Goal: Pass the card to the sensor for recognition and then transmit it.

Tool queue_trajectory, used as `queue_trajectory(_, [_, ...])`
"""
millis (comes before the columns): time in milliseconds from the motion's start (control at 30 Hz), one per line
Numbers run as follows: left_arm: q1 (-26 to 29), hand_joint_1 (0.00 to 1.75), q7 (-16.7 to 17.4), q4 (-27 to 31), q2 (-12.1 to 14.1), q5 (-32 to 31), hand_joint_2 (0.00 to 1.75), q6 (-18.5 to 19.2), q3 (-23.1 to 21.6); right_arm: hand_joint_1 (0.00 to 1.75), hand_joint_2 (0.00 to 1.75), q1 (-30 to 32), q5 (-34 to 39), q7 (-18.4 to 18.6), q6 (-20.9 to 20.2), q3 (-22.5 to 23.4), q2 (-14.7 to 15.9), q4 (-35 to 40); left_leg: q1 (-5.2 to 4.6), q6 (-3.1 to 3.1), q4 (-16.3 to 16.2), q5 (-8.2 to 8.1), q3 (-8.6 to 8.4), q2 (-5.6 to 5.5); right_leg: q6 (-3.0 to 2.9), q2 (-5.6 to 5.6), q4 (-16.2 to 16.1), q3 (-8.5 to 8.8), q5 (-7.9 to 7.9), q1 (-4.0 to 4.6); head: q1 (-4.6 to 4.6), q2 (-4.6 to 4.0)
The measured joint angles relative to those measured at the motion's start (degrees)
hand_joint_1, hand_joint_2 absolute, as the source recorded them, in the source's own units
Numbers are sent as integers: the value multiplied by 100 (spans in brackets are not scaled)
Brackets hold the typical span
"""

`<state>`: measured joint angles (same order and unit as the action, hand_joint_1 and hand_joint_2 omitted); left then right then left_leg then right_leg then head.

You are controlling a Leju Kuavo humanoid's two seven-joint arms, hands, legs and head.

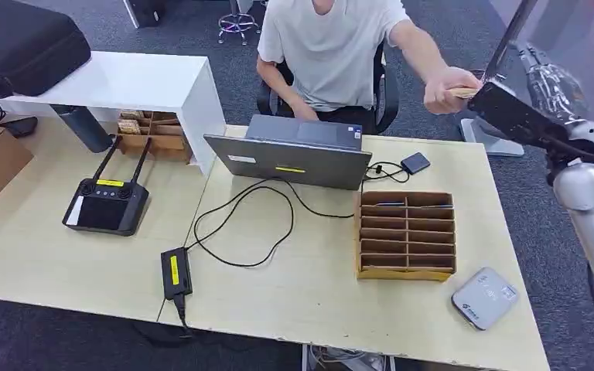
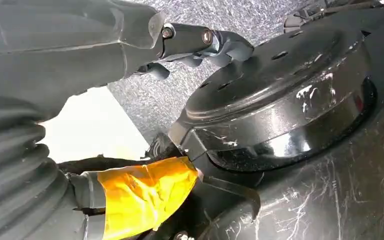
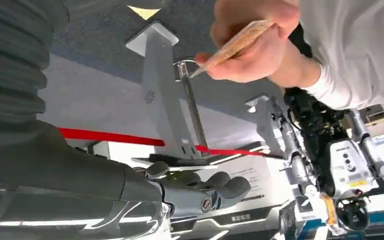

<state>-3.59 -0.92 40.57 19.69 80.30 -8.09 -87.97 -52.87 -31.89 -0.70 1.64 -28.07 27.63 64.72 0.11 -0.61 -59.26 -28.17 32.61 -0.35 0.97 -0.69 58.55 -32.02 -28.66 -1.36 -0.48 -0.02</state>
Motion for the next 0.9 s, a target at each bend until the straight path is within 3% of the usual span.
queue_trajectory(267, [-28, 0, 90, -22, -7, -111, 175, 33, 0, 0, 175, -1, 72, -9, -61, -214, -146, -13, 0, 0, 0, 0, 0, 0, 0, -1, 0, 0, 0, 0, 0, 0])
queue_trajectory(300, [-27, 0, 90, -33, -9, -116, 175, 52, 0, 21, 175, -1, 87, -26, -57, -227, -153, -28, 0, 0, 0, 0, 0, 0, 0, -1, 0, 0, 0, 0, 0, -2])
queue_trajectory(333, [-28, 0, 90, -46, -11, -122, 175, 76, 0, 175, 175, -1, 103, -59, -52, -242, -157, -39, 0, 0, 0, 0, 0, 0, 0, 0, 0, 0, 0, 0, 2, -2])
queue_trajectory(900, [-26, 0, 140, -127, -50, -247, 175, 127, 59, 175, 175, -1, 418, -103, -52, -258, -243, -31, 0, 0, -1, 0, -1, 0, 0, 0, -1, -1, 1, 0, 2, -2])
